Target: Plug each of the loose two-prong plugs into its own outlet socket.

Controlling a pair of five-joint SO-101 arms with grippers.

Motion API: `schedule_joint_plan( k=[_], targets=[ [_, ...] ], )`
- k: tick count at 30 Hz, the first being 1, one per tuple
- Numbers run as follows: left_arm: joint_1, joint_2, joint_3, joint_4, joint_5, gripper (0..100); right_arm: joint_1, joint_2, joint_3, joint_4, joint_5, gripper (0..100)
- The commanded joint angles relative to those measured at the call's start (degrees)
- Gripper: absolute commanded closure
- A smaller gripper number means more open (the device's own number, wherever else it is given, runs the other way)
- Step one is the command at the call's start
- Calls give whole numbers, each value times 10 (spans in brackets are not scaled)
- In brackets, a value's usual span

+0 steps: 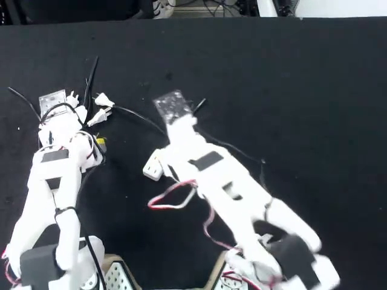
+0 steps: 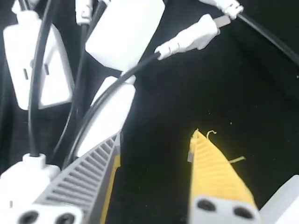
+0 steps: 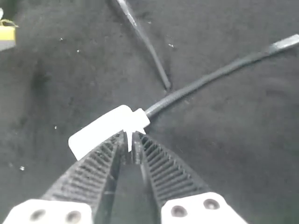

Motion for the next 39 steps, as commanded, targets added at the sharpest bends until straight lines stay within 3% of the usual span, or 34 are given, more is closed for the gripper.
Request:
schedule_joint_plan(
  k=[1, 8, 17, 25, 31, 35, 39],
  targets=[
    [26, 13, -12, -8, 9, 762, -8, 60, -69, 18, -4, 986],
    [108, 39, -13, -32, 9, 762, 98, 7, -87, 91, -27, 987],
    [209, 88, -13, -36, 9, 762, 188, -23, -29, 22, -55, 984],
    [304, 88, -74, 118, 7, 762, 230, -23, -22, -4, -55, 984],
    [371, 89, -80, 137, -34, 762, 236, -23, -20, -7, -55, 984],
    [338, 88, -85, 139, -35, 762, 231, -23, -11, 0, -57, 983],
    [205, 88, -110, 140, -32, 762, 178, -23, -3, 21, -57, 982]
  ],
)
